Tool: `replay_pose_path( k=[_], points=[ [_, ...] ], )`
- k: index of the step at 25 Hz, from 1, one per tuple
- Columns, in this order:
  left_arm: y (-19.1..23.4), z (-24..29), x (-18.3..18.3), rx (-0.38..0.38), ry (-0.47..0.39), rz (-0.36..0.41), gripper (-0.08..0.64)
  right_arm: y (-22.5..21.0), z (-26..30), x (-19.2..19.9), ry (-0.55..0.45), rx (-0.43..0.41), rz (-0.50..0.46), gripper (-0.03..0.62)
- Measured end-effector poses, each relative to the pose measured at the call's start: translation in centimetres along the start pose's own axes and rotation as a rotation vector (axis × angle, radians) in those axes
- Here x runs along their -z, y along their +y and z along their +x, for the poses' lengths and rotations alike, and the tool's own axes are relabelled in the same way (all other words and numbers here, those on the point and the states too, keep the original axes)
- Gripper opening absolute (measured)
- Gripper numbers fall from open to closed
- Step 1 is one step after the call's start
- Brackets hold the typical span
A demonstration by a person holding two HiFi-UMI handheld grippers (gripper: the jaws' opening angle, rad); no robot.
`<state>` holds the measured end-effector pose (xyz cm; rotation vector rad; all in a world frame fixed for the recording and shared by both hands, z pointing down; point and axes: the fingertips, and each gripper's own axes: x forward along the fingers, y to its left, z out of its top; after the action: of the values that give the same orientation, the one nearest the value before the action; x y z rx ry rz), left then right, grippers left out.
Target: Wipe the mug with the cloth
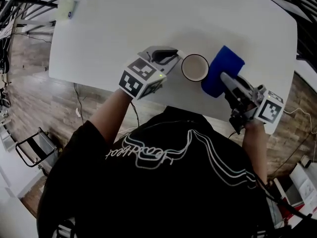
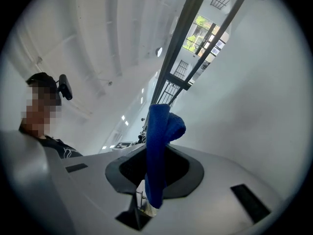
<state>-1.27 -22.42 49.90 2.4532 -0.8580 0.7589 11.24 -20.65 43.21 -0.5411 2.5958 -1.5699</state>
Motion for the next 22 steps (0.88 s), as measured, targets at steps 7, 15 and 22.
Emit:
replay_pose_path(
  k=[7, 15, 22],
  points=[
    [-0.8, -0.7, 0.5, -0.004, 0.003, -0.013, 0.04, -0.3, 0.5, 0.6, -0.043, 0.03, 0.042, 0.061],
    [0.3, -2.1, 1.8, 0.001, 0.022, -0.01, 0.04, -1.8, 3.4, 1.2, -0.027, 0.102, 0.093, 0.061],
    [-0.6, -2.2, 2.0, 0.01, 0.015, -0.027, 0.04, -3.5, 3.9, 2.3, 0.072, 0.228, 0.083, 0.061]
  ],
)
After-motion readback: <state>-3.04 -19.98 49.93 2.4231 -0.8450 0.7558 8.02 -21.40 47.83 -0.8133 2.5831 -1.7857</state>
